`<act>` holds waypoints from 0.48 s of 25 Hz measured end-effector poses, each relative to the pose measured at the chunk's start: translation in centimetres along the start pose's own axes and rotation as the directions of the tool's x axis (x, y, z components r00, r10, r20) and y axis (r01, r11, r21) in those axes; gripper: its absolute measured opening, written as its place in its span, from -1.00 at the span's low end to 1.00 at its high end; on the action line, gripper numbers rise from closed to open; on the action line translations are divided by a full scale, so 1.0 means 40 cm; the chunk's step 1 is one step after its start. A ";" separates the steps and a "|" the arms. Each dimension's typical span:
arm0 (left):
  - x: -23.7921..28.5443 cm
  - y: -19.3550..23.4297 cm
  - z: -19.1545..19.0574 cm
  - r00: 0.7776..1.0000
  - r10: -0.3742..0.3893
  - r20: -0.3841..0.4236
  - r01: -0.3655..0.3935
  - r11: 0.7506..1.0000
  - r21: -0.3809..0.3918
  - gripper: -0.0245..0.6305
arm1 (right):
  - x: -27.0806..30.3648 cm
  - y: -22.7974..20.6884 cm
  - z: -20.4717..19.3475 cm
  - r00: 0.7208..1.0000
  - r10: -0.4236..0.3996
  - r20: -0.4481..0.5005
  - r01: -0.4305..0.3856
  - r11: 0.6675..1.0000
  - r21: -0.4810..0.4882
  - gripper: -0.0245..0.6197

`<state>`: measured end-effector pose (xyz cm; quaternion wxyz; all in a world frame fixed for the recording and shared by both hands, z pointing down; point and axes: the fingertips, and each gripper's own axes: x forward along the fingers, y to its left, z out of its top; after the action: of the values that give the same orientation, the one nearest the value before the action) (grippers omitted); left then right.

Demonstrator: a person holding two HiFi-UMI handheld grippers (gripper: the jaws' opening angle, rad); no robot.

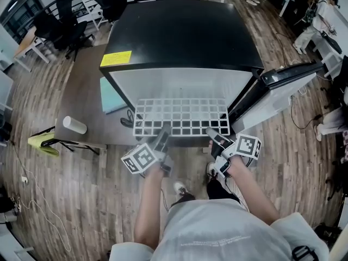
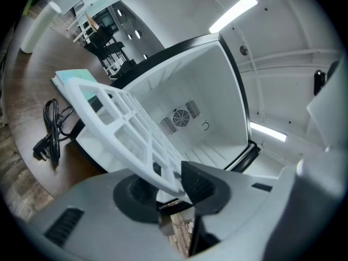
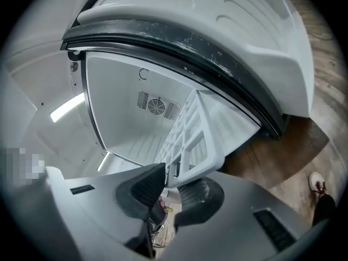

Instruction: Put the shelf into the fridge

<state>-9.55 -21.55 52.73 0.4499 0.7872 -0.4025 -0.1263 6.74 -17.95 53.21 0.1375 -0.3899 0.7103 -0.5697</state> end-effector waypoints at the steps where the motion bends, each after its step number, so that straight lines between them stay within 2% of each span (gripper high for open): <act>1: 0.004 -0.004 0.002 1.000 -0.002 0.000 0.002 1.000 0.006 -0.60 | -0.002 -0.002 0.011 1.000 -0.013 0.006 0.013 1.000 -0.002 -0.70; 8: 0.015 0.009 -0.004 1.000 0.007 -0.013 -0.007 1.000 -0.004 -0.60 | 0.012 -0.011 0.021 1.000 -0.014 -0.002 0.014 1.000 0.000 -0.70; 12: 0.031 0.011 0.013 1.000 0.010 -0.014 -0.010 1.000 0.015 -0.60 | 0.025 -0.008 0.035 1.000 -0.013 -0.010 0.013 1.000 -0.010 -0.70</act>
<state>-9.28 -22.91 52.98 0.4474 0.7893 -0.4042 -0.1159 7.12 -19.67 53.33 0.1284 -0.3924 0.7112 -0.5690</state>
